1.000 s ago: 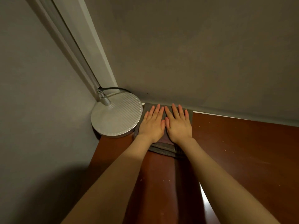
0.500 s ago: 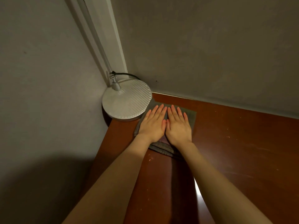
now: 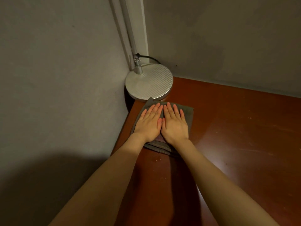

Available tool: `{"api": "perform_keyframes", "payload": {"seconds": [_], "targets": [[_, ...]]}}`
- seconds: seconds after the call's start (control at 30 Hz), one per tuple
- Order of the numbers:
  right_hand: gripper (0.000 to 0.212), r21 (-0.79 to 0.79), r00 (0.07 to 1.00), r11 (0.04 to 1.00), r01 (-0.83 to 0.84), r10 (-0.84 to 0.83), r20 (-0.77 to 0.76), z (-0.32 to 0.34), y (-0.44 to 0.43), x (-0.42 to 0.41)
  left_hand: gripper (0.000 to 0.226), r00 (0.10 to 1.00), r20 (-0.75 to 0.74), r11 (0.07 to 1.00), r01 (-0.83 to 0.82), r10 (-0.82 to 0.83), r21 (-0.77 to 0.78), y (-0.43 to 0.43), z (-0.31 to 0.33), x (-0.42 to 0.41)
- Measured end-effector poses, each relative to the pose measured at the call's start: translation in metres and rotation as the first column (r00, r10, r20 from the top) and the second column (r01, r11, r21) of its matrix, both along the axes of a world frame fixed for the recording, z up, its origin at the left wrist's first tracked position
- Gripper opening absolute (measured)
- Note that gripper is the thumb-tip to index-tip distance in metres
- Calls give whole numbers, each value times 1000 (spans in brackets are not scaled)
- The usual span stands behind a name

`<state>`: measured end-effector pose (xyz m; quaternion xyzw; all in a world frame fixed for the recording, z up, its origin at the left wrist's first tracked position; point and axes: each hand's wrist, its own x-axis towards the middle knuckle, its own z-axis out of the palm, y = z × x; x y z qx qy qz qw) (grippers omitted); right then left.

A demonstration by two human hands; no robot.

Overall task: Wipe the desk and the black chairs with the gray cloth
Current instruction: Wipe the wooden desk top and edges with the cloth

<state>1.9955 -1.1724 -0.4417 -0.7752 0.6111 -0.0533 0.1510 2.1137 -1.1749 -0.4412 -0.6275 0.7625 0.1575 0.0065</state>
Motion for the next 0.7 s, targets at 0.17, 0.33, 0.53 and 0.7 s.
{"api": "perform_keyframes", "payload": {"seconds": [0.17, 0.33, 0.53, 0.7], "targets": [[54, -9, 998, 998, -66, 66, -10, -1, -1, 34, 53, 998, 21, 998, -62, 62, 22, 5, 4, 35], [54, -18, 999, 999, -43, 42, -30, -4, -2, 38, 53, 999, 0, 998, -53, 53, 31, 1, 2, 40], [54, 0, 999, 999, -52, 52, -10, -9, 27, 56, 53, 997, 21, 997, -75, 75, 10, 32, -3, 54], [54, 8, 998, 998, -55, 55, -21, -7, 61, 62, 53, 996, 25, 997, -82, 82, 7, 67, -1, 62]]}}
